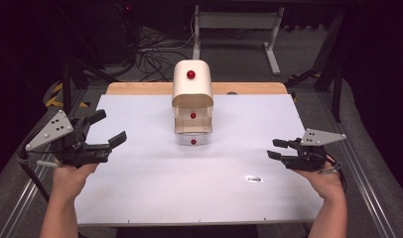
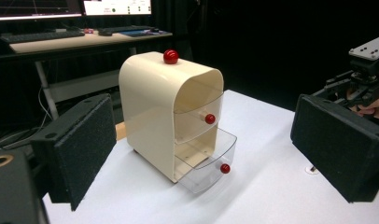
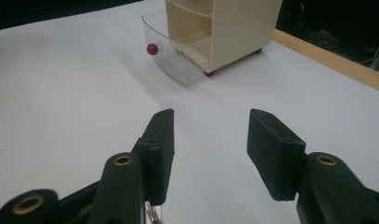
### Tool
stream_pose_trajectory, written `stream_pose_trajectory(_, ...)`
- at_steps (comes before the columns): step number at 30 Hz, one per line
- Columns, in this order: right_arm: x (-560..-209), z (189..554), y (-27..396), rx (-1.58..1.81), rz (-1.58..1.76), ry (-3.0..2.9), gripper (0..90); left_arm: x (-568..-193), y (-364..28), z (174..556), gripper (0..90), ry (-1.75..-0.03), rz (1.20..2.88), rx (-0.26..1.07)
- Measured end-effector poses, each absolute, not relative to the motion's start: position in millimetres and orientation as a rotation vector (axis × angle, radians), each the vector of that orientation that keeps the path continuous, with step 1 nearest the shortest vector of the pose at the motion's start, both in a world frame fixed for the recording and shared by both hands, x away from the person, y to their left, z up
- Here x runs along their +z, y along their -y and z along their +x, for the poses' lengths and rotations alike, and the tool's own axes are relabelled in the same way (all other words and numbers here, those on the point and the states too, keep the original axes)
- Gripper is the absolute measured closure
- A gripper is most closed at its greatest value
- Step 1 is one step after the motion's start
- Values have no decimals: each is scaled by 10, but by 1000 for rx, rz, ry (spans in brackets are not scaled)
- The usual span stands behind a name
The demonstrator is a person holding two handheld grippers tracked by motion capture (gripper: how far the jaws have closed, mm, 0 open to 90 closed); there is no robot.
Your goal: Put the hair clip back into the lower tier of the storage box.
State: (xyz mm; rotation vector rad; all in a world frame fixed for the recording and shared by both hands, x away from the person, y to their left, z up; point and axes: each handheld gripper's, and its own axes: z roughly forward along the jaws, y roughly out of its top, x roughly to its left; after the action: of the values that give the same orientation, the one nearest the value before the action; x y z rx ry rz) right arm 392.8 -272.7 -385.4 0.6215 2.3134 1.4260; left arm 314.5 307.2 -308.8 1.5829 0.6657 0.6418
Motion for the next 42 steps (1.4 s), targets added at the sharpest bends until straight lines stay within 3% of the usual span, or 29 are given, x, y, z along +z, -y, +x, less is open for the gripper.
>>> stream_pose_trajectory(42, -4323, 4037, 2594, 1234, 518, -2694, 656, -3103, -3057, 3146, 87, -659, 1592, 625)
